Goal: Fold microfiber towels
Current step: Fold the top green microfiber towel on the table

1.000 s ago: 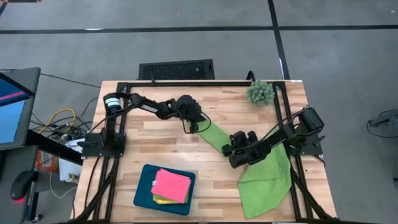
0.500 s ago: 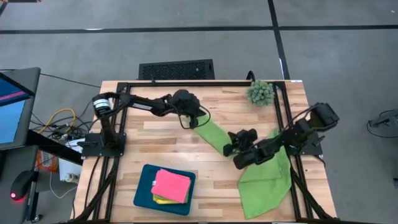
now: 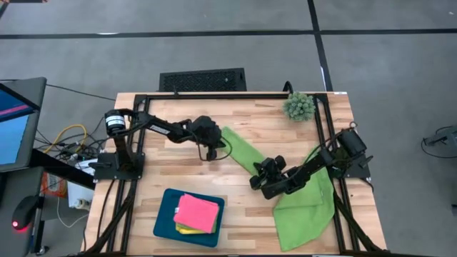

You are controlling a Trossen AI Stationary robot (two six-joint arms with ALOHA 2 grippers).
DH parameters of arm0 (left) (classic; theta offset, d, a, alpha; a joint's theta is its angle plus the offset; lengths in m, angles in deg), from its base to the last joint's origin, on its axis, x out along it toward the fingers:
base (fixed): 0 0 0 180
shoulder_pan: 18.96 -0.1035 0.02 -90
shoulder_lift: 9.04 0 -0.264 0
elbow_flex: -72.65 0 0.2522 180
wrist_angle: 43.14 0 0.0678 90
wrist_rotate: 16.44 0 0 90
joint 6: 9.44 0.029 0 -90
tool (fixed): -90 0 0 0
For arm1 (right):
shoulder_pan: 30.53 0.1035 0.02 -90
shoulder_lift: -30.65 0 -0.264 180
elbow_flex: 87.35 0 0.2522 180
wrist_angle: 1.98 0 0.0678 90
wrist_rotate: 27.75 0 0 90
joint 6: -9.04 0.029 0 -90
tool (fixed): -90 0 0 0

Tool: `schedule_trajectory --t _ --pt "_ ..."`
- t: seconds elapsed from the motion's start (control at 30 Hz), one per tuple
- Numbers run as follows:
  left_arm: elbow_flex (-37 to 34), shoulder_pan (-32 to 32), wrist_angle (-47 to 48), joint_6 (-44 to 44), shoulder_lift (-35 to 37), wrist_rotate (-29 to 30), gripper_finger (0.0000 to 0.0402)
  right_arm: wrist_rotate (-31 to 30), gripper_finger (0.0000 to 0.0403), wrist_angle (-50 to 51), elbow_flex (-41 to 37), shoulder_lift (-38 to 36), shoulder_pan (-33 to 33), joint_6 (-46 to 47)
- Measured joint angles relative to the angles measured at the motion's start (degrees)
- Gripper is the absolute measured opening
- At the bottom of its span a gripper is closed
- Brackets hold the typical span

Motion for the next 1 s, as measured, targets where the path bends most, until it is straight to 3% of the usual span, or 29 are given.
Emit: schedule_trajectory --t 0.13,0.27,0.37,0.47,0.53,0.63,0.83,1.0 --pt "-1.4 -1.0 -1.2 0.8 -2.0 2.2 0.0 -0.9 0.001 -0.1 0.1 1.0 0.7 1.7" --pt "-1.4 -1.8 -1.8 0.0 -2.6 -0.4 0.0 -1.1 0.0008 1.4 -0.4 -4.0 0.4 -0.4" --pt "-1.3 -1.8 -2.0 -0.4 -2.7 -0.4 0.0 -2.7 0.0008 -4.8 1.1 -8.7 -0.6 -11.8" --pt "-1.1 -1.8 -2.1 -0.4 -2.8 -0.1 0.0 1.9 0.0009 -8.5 2.5 -8.8 -3.0 -25.7" --pt "-1.1 -1.8 -2.1 -0.4 -2.8 -0.1 0.0 4.5 0.0008 -11.1 3.8 -6.7 -4.9 -30.2" --pt "-1.1 -1.8 -2.0 -0.5 -2.8 -0.1 0.0 5.8 0.0007 -12.3 4.6 -2.7 -7.2 -30.8" --pt "-1.1 -1.8 -2.0 -0.1 -2.8 0.0 0.0 9.6 0.0007 -15.5 5.0 6.3 -8.7 -23.3" --pt "-1.1 -1.8 -1.9 0.2 -2.8 0.0 0.0 9.8 0.0006 -14.1 5.0 5.3 -8.1 -23.5"
